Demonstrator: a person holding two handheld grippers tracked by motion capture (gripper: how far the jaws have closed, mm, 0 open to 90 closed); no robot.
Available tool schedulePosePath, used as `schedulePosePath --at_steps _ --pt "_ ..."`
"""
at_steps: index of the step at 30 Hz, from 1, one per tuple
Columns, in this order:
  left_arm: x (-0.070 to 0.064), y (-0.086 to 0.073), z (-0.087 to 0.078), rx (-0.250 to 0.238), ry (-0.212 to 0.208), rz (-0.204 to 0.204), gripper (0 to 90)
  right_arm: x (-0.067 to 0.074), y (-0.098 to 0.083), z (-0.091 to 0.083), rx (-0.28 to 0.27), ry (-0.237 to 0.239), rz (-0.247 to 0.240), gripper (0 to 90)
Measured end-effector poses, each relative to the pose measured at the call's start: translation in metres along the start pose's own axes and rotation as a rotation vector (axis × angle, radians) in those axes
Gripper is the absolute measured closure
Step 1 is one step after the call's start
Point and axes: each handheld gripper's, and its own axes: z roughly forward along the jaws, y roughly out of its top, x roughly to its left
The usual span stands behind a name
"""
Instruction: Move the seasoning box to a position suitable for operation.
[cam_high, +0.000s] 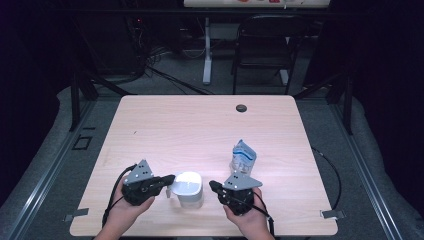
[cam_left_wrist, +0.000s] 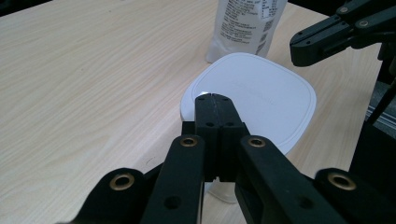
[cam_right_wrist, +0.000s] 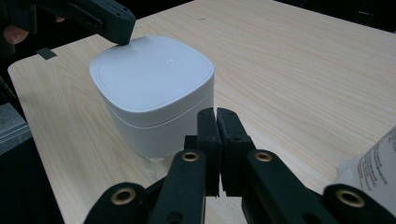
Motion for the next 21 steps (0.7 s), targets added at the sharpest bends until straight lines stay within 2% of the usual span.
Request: schedulePosePath --at_steps 21 --pt "0.0014 -0.0029 -0.0027 -0.001 0.012 -0.009 90.0 0.0079 0.0016 0.0088 0.017 0.039 -0.021 89.5"
